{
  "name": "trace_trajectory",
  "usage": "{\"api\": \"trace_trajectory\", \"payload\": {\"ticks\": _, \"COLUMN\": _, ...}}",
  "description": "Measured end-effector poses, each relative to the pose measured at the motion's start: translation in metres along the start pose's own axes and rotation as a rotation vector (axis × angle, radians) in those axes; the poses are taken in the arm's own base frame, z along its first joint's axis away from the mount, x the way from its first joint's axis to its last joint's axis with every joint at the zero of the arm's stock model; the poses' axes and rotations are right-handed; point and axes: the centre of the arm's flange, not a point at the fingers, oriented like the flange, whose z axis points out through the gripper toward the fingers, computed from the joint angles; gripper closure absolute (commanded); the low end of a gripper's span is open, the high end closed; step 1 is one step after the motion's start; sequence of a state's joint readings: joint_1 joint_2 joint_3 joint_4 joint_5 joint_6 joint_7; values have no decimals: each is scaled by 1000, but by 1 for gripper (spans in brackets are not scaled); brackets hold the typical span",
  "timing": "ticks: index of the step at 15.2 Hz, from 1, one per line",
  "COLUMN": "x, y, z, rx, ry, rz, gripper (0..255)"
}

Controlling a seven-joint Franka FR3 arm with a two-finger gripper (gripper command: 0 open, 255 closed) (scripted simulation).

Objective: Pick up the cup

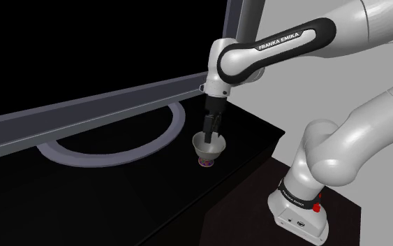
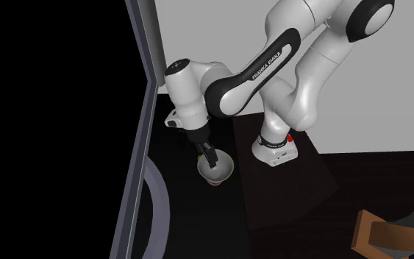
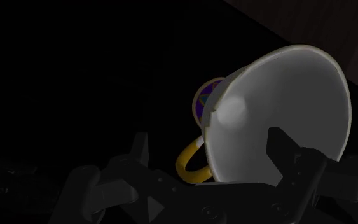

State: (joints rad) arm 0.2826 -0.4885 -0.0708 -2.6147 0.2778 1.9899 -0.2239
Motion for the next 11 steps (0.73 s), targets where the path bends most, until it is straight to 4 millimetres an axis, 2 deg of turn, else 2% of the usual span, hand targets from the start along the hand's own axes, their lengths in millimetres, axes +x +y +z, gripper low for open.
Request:
{"api": "trace_trajectory", "payload": {"ticks": 1, "x": 0, "y": 1, "z": 2, "rx": 0, "ry": 0, "rz": 0, "gripper": 255}}
{"api": "trace_trajectory", "payload": {"ticks": 11, "x": 1, "y": 0, "z": 4, "rx": 1, "ry": 2, "rz": 0, "gripper": 255}}
